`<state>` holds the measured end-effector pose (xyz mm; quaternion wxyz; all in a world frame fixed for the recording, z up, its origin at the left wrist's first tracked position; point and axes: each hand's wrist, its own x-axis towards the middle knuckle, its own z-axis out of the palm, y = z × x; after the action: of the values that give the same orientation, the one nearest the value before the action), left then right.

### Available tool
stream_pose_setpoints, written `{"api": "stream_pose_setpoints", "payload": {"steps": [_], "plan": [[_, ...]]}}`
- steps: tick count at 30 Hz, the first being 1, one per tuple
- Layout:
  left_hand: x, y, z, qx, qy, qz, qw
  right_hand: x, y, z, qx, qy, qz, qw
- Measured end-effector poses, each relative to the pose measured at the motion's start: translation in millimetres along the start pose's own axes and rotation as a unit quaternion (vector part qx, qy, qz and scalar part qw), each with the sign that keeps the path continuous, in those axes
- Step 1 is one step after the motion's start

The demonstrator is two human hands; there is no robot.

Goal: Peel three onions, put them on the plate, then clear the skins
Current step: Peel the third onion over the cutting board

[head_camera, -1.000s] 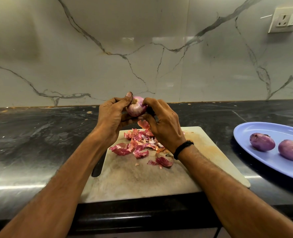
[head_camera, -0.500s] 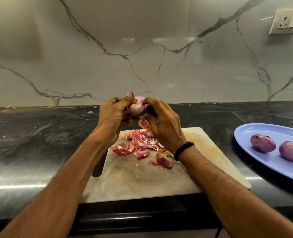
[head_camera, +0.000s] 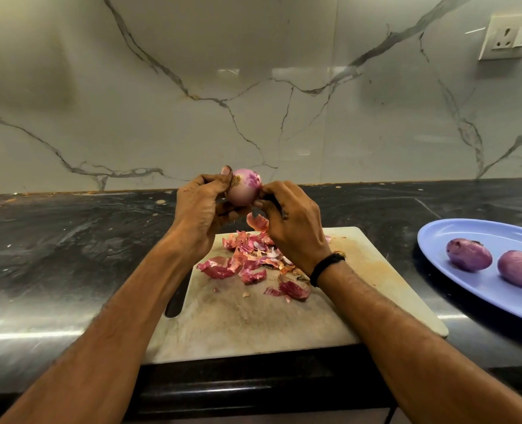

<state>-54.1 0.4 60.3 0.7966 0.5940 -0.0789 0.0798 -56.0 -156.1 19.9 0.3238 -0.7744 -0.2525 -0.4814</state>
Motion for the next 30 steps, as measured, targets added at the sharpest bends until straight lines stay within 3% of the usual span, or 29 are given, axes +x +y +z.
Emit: {"api": "stream_pose_setpoints", "payload": {"steps": [13,20,25,30], "plan": [[0,-1,1,0.008,0.001,0.006,1.0,3,-4,-4,0.009,0.061,0.039,0.997],[1,-7,3,0.01,-0.016,0.015,1.0,7,-6,-7,0.062,0.025,0.091,0.994],[0,-12,5,0.042,-0.048,0.034,0.997,11,-10,-7,0.03,0.014,0.104,0.994],[5,-12,2,0.017,-0.037,0.054,0.998,19,-11,-4,0.035,-0.048,0.163,0.985]]}}
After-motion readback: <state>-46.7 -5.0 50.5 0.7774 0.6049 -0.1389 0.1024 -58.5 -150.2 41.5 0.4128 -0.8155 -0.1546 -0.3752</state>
